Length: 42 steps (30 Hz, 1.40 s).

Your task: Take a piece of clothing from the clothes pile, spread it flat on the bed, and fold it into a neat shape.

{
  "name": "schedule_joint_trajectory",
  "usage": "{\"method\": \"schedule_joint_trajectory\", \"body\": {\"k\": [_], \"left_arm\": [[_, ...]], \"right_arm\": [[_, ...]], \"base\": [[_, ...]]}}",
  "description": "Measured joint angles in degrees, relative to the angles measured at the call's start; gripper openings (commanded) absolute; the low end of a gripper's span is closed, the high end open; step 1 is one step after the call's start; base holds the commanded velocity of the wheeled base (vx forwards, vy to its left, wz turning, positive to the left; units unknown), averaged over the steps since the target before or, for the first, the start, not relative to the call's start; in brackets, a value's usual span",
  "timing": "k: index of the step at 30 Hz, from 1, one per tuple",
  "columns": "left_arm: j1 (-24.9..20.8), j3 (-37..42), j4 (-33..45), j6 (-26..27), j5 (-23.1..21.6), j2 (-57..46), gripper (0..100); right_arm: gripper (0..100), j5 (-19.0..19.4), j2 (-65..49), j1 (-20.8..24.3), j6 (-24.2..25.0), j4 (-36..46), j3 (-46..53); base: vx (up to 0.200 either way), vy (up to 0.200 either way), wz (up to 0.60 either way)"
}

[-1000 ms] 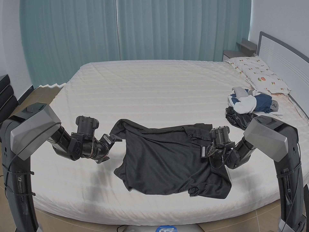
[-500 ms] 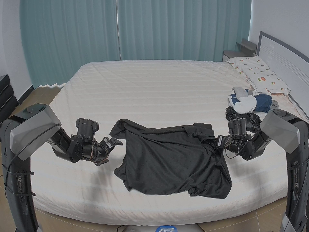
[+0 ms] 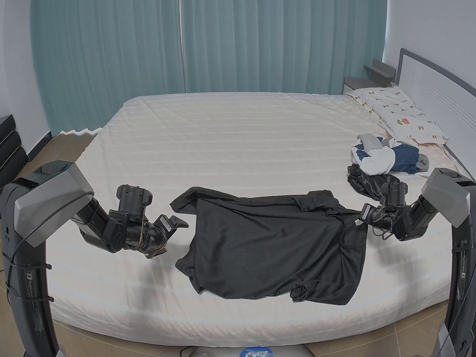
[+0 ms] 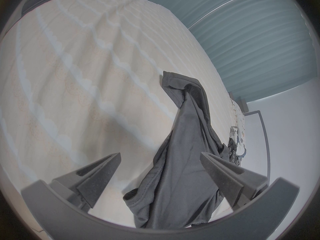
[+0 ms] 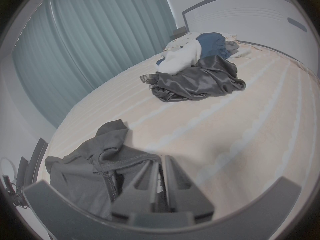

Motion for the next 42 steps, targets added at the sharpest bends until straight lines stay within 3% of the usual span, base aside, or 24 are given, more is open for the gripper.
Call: {"method": "schedule_joint_trajectory", "body": {"k": [7, 12, 21, 33, 34, 42], "left_arm": [[0.02, 1.55, 0.02, 0.48, 0.09, -0.67, 100], [-0.13, 3.8, 0.07, 4.88, 0.06, -1.46, 100], [-3.83, 7.34, 0.12, 8.37, 0.96, -2.45, 100], [-7.85, 7.61, 0.16, 8.4, 7.07, -2.45, 100], [-8.17, 7.63, 0.16, 8.4, 7.69, -2.38, 0], [-9.24, 7.64, 0.67, 8.3, 10.41, -1.85, 0]], "right_arm": [[100, 1.41, 1.74, -1.5, 3.73, -4.66, 0.2], [100, 3.93, 0.2, -1.99, 5.62, -6.73, 3.75], [100, 6.25, -5.78, -4.47, 10.37, -11.14, 12.41], [100, 9.59, -10.13, -1.66, 15.88, -23.25, 29.2], [100, 9.68, -10.25, -1.19, 16.7, -23.89, 30.03], [100, 10.85, -10.69, 2.38, 20.54, -28.38, 36.5]], "base": [[0.0, 0.0, 0.0], [0.0, 0.0, 0.0], [0.0, 0.0, 0.0], [0.0, 0.0, 0.0], [0.0, 0.0, 0.0], [0.0, 0.0, 0.0]]}}
